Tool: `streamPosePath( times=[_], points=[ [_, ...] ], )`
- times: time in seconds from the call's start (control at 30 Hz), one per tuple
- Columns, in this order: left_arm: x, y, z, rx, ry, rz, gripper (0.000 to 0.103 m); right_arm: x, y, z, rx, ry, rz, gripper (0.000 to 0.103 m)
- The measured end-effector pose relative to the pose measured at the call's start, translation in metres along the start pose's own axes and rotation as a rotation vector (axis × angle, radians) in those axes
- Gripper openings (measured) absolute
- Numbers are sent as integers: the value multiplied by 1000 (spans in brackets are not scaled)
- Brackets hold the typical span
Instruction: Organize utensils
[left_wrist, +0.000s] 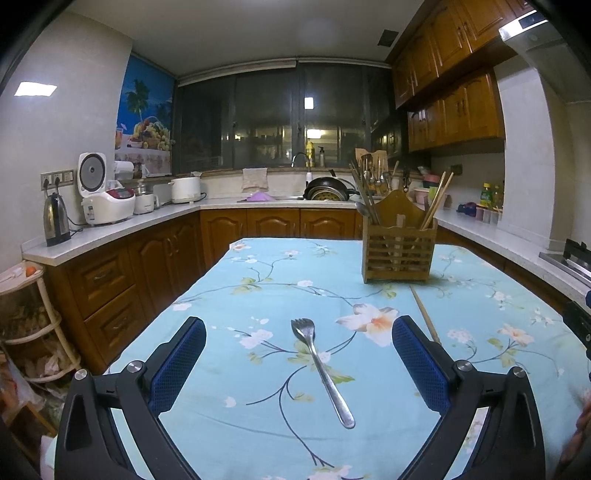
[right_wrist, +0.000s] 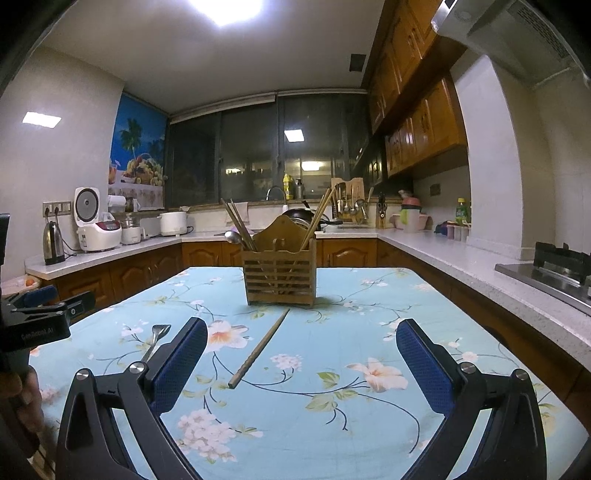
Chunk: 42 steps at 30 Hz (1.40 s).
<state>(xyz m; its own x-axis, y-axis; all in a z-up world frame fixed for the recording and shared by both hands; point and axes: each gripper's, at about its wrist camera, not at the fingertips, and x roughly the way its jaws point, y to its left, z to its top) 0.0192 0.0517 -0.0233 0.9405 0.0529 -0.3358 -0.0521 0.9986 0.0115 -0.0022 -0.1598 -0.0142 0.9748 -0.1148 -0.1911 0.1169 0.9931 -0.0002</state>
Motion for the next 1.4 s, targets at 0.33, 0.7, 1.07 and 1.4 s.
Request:
streamPosePath(
  times=[0.33, 0.7, 1.07, 1.4],
  points=[
    [-1, -1, -1, 0, 4, -2, 102, 0, 3, 0, -1, -2, 3, 103],
    [0, -2, -1, -3, 9, -8, 102, 0, 3, 0, 2, -1, 3, 103],
    [2, -4, -2, 3, 3, -9, 102, 0, 9, 0, 0, -4, 4, 103],
    [0, -6, -2, 3, 3, -8, 102, 0, 9, 1, 2, -4, 4, 103]
  ],
)
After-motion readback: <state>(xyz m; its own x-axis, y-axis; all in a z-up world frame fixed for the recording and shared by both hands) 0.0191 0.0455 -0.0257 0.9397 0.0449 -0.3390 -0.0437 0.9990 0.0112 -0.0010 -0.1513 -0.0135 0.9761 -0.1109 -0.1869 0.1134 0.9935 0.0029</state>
